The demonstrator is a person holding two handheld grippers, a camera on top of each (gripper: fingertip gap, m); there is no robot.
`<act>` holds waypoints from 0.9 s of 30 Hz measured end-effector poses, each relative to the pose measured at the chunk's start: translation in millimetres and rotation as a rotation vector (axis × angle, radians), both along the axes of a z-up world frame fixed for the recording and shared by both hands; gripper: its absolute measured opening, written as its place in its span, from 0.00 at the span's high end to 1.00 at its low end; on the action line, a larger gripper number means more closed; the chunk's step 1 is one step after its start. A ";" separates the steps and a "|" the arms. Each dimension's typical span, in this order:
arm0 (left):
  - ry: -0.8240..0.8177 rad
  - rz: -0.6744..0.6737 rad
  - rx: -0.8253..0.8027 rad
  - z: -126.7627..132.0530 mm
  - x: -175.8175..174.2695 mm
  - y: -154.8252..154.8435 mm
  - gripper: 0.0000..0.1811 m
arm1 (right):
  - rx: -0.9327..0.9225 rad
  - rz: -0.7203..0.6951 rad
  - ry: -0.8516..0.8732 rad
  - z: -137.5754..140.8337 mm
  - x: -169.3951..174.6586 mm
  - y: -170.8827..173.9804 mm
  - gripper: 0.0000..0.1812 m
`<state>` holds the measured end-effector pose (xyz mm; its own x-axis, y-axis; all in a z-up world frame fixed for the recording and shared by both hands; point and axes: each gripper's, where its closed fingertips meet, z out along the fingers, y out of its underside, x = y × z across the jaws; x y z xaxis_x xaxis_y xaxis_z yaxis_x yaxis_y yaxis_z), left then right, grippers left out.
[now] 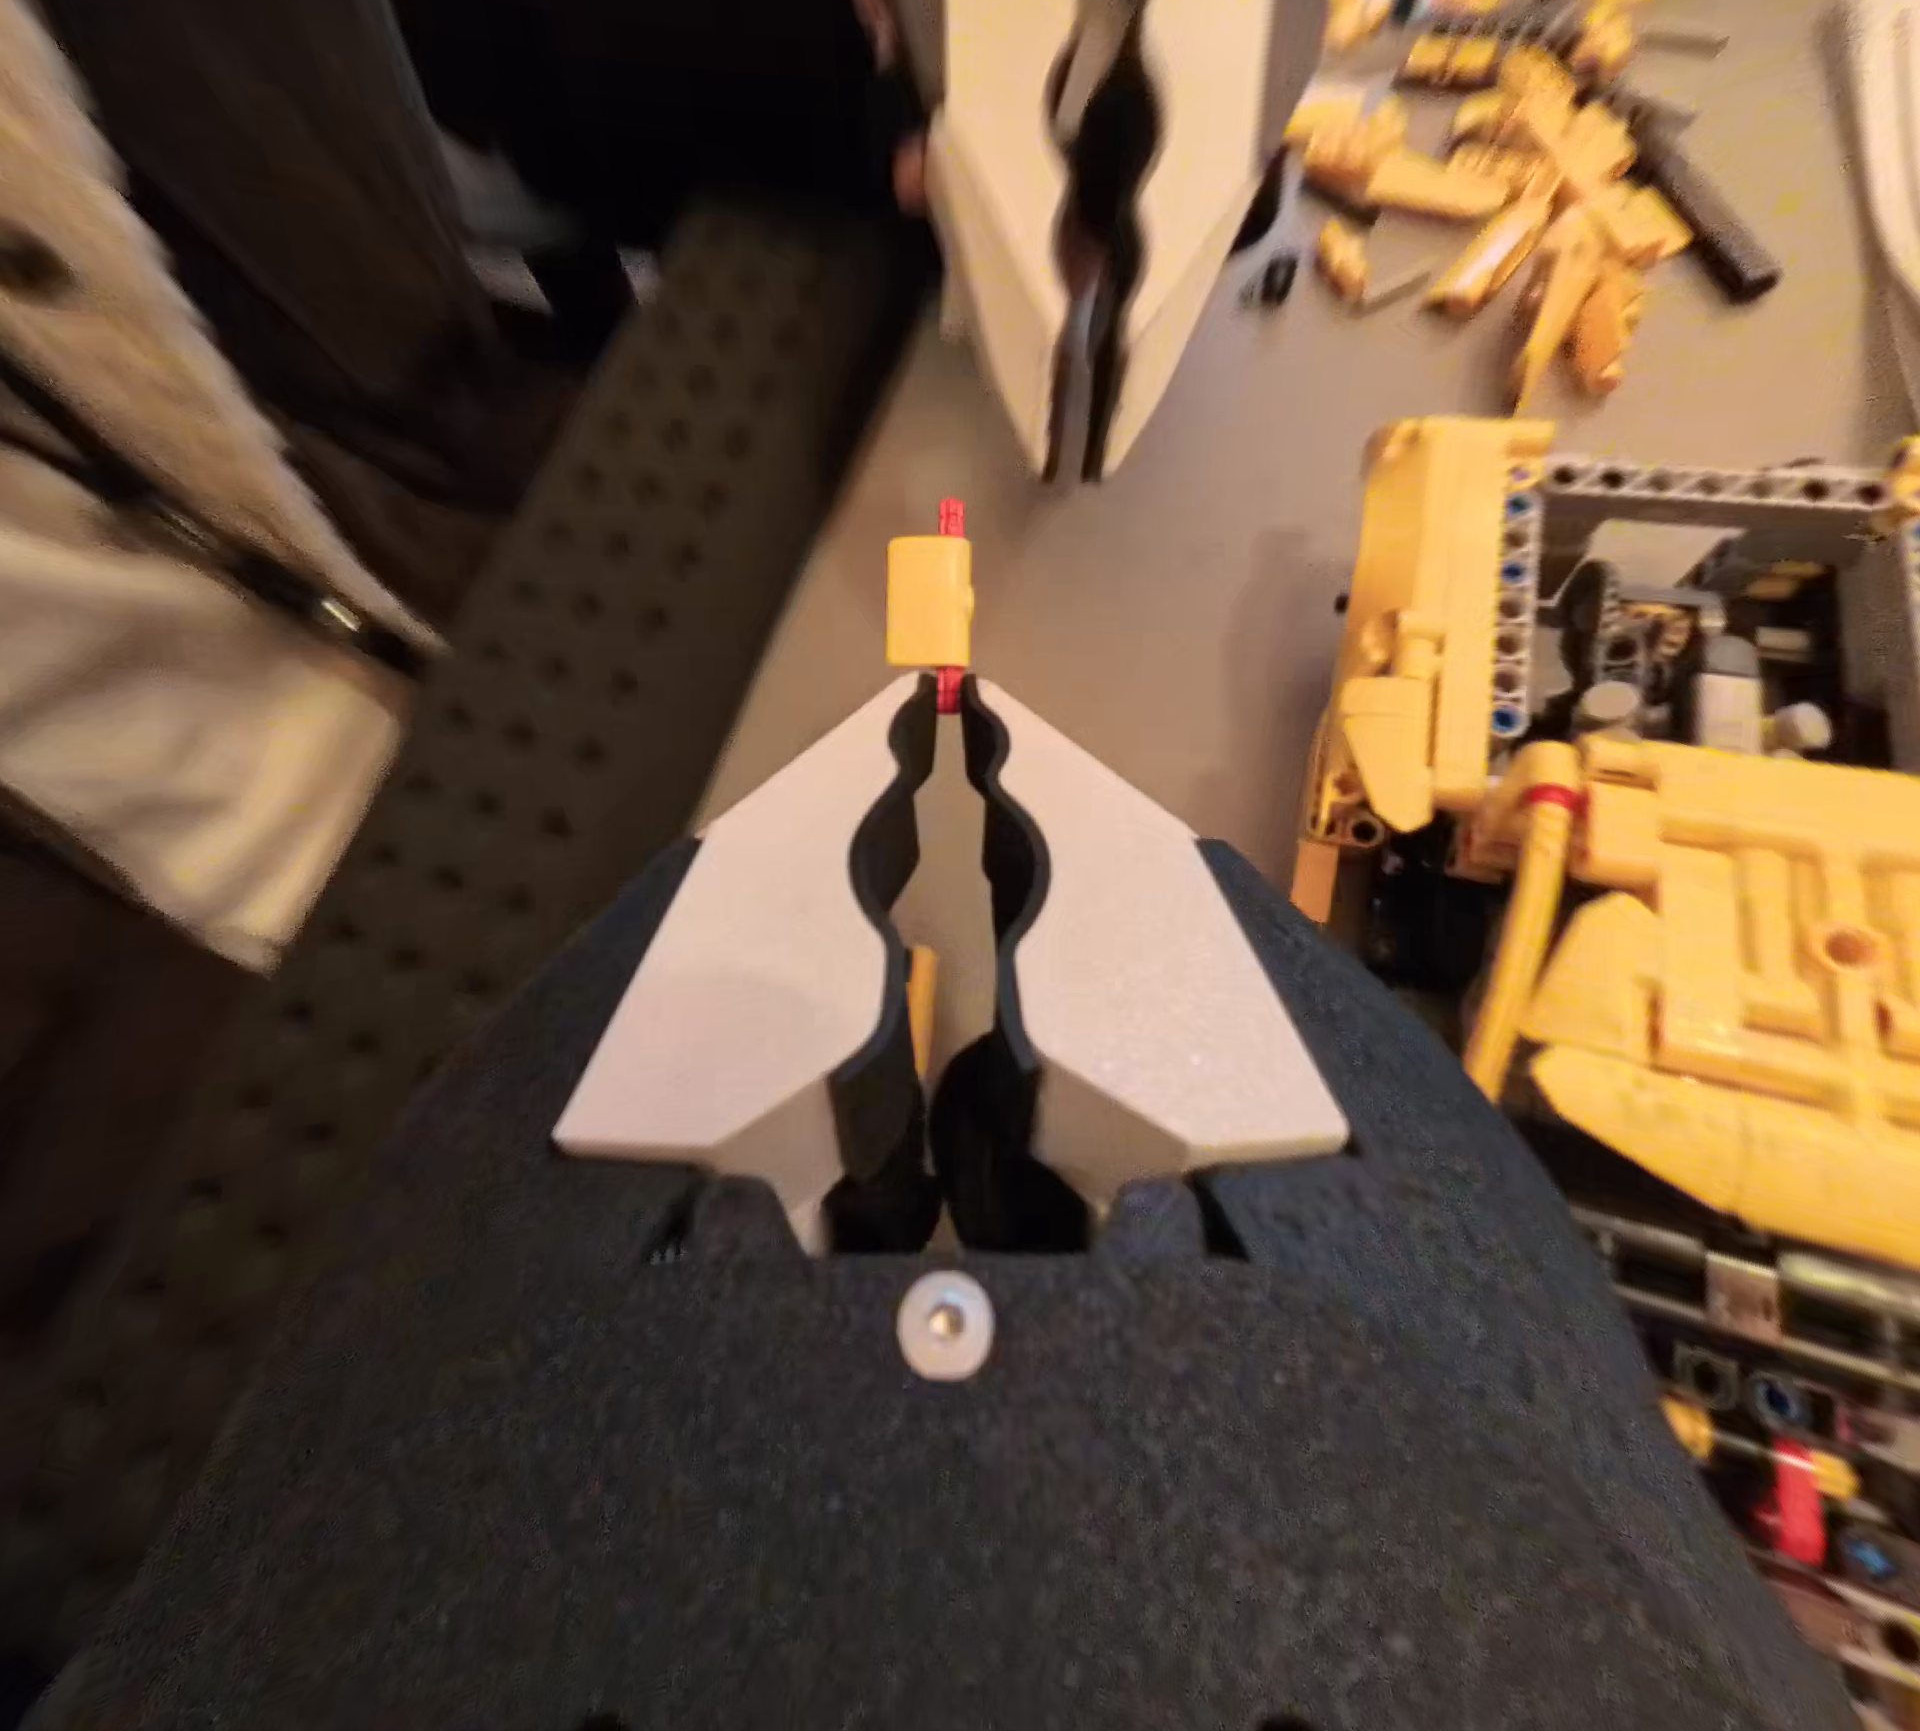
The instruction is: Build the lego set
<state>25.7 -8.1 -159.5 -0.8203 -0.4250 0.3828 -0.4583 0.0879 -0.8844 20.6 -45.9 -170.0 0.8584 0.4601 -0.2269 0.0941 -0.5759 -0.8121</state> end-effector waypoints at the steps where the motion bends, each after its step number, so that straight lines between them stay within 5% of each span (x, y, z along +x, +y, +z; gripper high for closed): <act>1: -0.006 -0.005 -0.009 2.2 -0.7 -0.6 0.95 | 0.024 -0.031 0.102 14.4 4.3 0.6 0.98; 5: -0.057 -0.033 -0.011 9.3 -6.8 -9.6 0.91 | 0.077 -0.051 0.268 32.7 6.9 4.9 0.98; 27: -0.108 -0.019 -0.037 20.0 -8.1 -14.2 0.92 | 0.055 -0.062 0.342 18.1 -3.0 26.7 0.98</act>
<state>17.6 -22.3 -139.5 -0.8653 -0.3959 0.3073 -0.3591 0.0622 -0.9312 17.6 -19.3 -151.8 0.7634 0.4293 -0.4826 -0.2225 -0.5266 -0.8205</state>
